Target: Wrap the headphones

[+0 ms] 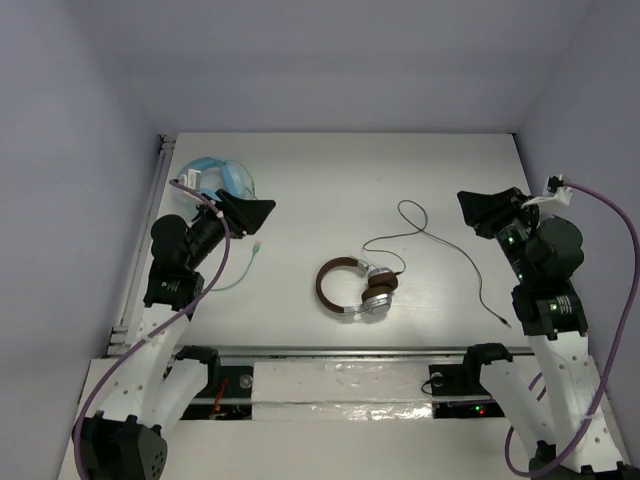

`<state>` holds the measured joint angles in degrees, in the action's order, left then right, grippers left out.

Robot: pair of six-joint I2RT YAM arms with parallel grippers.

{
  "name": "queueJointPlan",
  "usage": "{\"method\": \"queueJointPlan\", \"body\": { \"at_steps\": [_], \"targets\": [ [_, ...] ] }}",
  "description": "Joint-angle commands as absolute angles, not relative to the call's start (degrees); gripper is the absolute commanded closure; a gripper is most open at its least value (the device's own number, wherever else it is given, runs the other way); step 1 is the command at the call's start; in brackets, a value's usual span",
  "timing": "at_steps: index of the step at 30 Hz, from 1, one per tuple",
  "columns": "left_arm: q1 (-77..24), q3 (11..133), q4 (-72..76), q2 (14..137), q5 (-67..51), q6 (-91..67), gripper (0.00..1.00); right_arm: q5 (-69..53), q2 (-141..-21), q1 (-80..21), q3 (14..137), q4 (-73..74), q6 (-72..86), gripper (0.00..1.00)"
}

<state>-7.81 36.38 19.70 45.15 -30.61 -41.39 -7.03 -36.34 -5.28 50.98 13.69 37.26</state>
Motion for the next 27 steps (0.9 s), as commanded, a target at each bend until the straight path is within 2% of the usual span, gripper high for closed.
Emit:
{"method": "queueJointPlan", "body": {
  "at_steps": [1, 2, 3, 4, 5, 7, 8, 9, 11, 13, 14, 15, 18, 21, 27],
  "targets": [
    [-7.9, 39.6, 17.7, 43.6, -27.7, -39.5, 0.37, -7.9, -35.4, -5.1, 54.0, 11.8, 36.3, 0.67],
    [-7.9, 39.8, 17.2, 43.1, -26.6, -39.2, 0.42, -7.7, -35.6, -5.1, 54.4, 12.0, 36.2, 0.77],
    [-7.9, 39.8, 17.4, 42.9, -26.5, -39.3, 0.47, -7.9, -35.7, -5.1, 54.7, 12.5, 36.2, 0.97],
    [-7.9, 39.6, 17.7, 42.8, -26.7, -39.4, 0.54, -8.2, -35.9, -5.1, 55.2, 12.6, 36.1, 1.00],
    [-7.9, 39.5, 17.8, 42.9, -26.4, -39.3, 0.72, -8.4, -36.4, -5.1, 55.4, 12.7, 36.1, 1.00],
    [-12.5, 40.6, 13.5, 43.2, -22.3, -36.3, 0.94, -9.9, -36.9, -5.1, 55.5, 12.5, 36.2, 1.00],
    [-15.6, 41.4, 11.3, 43.9, -13.4, -34.8, 1.00, -10.5, -37.1, -5.1, 55.1, 11.6, 36.3, 1.00],
    [-23.0, 42.7, 7.6, 44.4, -8.3, -32.4, 1.00, -10.8, -37.4, -5.1, 54.9, 11.3, 36.3, 1.00],
    [-29.6, 44.2, 4.6, 47.4, 4.8, -31.0, 1.00, -11.7, -37.5, -5.1, 54.3, 10.6, 36.4, 1.00],
    [-36.8, 44.8, 0.4, 50.0, 11.9, -30.8, 1.00, -11.9, -37.6, -5.1, 54.3, 10.5, 36.2, 1.00],
    [-41.4, 45.4, -3.1, 53.7, 22.7, -31.4, 1.00, -11.5, -37.4, -5.1, 54.1, 10.8, 35.6, 1.00],
    [-41.4, 45.9, -4.7, 55.8, 22.9, -31.4, 1.00, -11.5, -37.4, -5.1, 54.0, 10.9, 35.6, 1.00],
    [-50.8, 48.3, -11.0, 65.4, 35.2, -34.1, 1.00, -10.9, -36.8, -5.1, 52.2, 10.6, 34.8, 1.00],
    [-54.6, 50.0, -13.1, 72.0, 38.7, -38.0, 1.00, -11.5, -37.4, -5.1, 51.2, 10.0, 34.6, 1.00],
    [-55.2, 46.6, -8.9, 72.7, 32.3, -41.1, 1.00, -12.8, -38.0, -5.1, 49.7, 9.5, 34.5, 1.00]
  ]
}}
